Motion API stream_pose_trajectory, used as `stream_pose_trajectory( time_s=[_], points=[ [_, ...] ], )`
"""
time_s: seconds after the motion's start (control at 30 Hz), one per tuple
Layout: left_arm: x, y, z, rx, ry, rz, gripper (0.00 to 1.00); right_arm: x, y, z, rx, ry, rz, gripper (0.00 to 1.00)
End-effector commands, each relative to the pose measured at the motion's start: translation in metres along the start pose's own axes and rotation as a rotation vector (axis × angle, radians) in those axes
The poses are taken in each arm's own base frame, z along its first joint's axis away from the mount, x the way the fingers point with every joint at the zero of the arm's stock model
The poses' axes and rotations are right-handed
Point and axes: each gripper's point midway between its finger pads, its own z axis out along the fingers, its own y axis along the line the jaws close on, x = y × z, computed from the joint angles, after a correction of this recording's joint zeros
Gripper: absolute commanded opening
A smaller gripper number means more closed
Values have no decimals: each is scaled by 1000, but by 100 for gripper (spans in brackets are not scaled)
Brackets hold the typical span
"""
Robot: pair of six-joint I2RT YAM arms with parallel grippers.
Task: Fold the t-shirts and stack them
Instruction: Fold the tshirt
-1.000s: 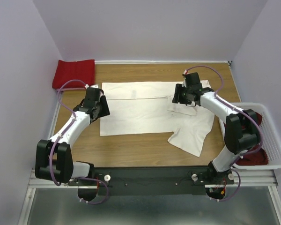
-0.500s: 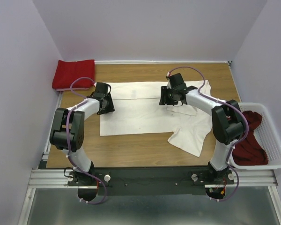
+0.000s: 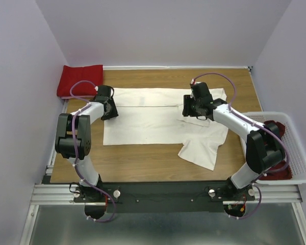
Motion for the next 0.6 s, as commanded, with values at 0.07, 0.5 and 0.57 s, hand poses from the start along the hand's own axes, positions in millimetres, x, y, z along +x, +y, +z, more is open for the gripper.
stream_pose_trajectory(
  time_s=[0.07,0.5,0.57],
  points=[
    [-2,48,4,-149,34,0,50,13,-40,-19,175,4,-47,58],
    [-39,54,-58,-168,-88,-25,59,22,-52,-45,218,-4,-23,61],
    [-25,61,-71,-191,-61,-27,61,21,-54,-51,226,-14,-27,62]
  ],
)
